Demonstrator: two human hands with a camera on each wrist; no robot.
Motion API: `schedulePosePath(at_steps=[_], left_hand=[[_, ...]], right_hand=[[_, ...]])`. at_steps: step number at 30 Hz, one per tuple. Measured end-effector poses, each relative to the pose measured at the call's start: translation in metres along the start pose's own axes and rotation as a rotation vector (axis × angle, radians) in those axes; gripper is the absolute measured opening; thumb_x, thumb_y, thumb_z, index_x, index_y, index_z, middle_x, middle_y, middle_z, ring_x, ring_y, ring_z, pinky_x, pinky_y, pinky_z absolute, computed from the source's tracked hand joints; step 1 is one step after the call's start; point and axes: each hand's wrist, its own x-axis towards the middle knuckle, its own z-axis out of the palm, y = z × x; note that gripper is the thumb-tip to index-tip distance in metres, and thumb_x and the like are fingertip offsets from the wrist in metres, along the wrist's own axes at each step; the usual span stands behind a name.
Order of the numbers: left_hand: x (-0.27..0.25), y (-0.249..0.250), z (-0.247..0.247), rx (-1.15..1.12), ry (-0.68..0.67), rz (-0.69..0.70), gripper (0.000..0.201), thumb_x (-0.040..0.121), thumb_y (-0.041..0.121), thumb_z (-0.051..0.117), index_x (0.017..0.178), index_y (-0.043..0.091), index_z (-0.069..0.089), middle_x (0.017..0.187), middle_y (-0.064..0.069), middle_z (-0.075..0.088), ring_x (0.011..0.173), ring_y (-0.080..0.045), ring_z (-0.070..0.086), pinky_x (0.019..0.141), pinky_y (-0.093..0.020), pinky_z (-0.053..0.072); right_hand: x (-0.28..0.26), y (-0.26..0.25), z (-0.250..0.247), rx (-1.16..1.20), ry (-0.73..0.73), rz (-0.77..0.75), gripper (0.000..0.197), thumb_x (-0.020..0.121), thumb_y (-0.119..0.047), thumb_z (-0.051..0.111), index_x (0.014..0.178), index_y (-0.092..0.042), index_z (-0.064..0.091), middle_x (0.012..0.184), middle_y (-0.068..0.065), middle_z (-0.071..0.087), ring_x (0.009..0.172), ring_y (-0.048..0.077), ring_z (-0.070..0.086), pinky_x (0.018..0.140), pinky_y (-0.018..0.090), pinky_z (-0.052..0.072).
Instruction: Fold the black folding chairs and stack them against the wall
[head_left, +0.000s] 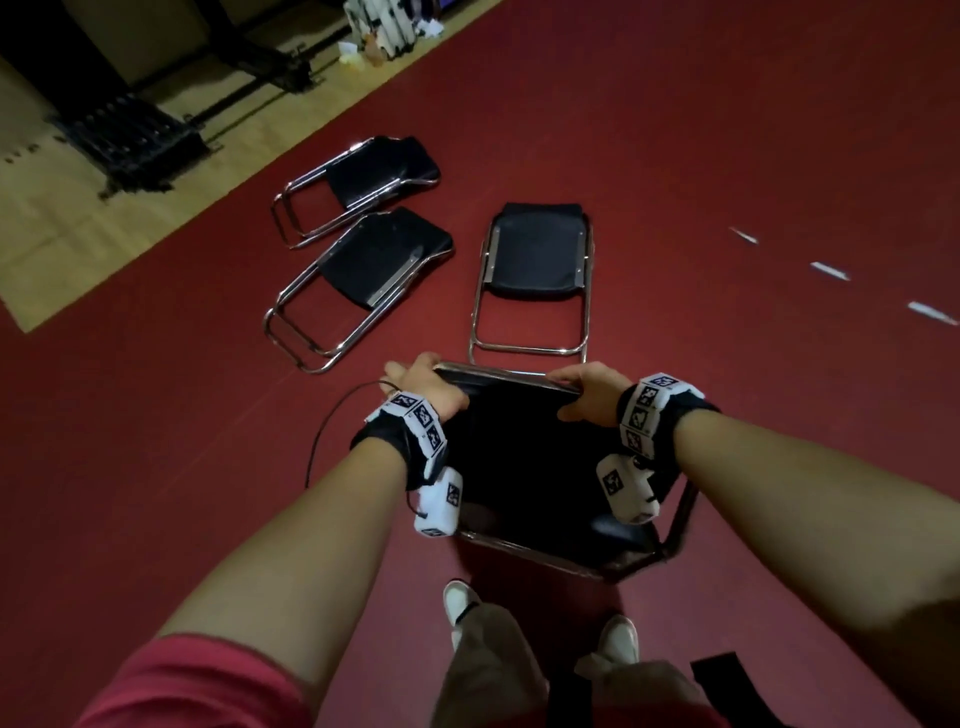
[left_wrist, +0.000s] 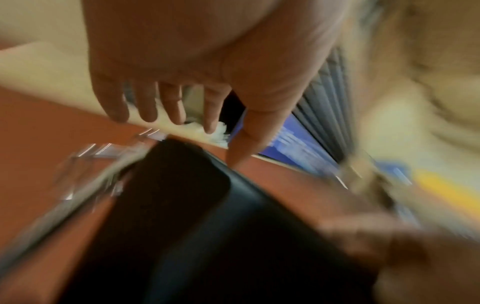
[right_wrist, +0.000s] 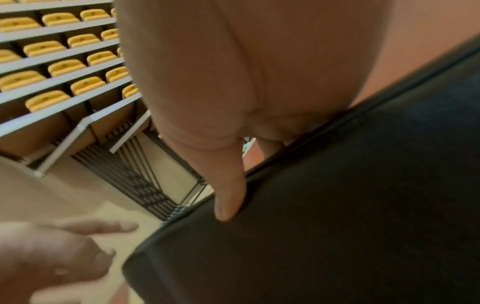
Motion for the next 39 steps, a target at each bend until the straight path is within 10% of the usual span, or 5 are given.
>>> schedulePosePath(at_steps=[12, 19, 27, 39], left_hand=[[0.093, 0.02, 0.01, 0.234, -0.288, 0.362, 0.101, 0.068, 0.046, 0.087, 0.152, 0.033, 0.033, 0.143, -0.01, 0.035, 0.135, -0.035, 0.035, 0.113, -0.042, 0.033], [0.135, 0.024, 0.037, 0.095, -0.299, 0.316, 0.098, 0.023, 0.081, 0.081, 0.109, 0.045, 0.053, 0.117, 0.003, 0.06, 0.108, -0.018, 0.06, 0.102, -0.04, 0.05], [0.114, 0.057, 0.038, -0.094, -0.287, 0.212, 0.073, 0.064, 0.036, 0.094, 0.125, 0.028, 0.055, 0.106, 0.009, 0.063, 0.102, -0.014, 0.061, 0.093, -0.021, 0.043], [0.096, 0.051, 0.061, -0.414, -0.158, 0.001, 0.075, 0.068, 0.055, 0.084, 0.126, 0.013, 0.063, 0.119, -0.001, 0.067, 0.114, -0.021, 0.06, 0.095, -0.028, 0.04]], right_hand=[[0.024, 0.036, -0.023, 0.123, 0.082, 0.239, 0.066, 0.08, -0.006, 0.072, 0.135, -0.04, 0.056, 0.113, -0.011, 0.067, 0.11, 0.013, 0.061, 0.104, 0.026, 0.041], [0.02, 0.069, -0.036, 0.037, 0.184, 0.354, 0.067, 0.069, -0.045, 0.083, 0.13, -0.031, 0.059, 0.12, -0.005, 0.067, 0.11, 0.02, 0.063, 0.097, 0.031, 0.049], [-0.008, 0.157, -0.041, 0.53, 0.46, 0.445, 0.078, 0.069, -0.066, 0.074, 0.132, -0.023, 0.058, 0.127, 0.005, 0.062, 0.116, 0.024, 0.059, 0.099, 0.03, 0.045], [0.009, 0.209, -0.049, 0.855, 0.629, 0.552, 0.116, 0.051, -0.084, 0.067, 0.146, -0.022, 0.043, 0.147, 0.004, 0.047, 0.133, 0.026, 0.047, 0.113, 0.045, 0.037]])
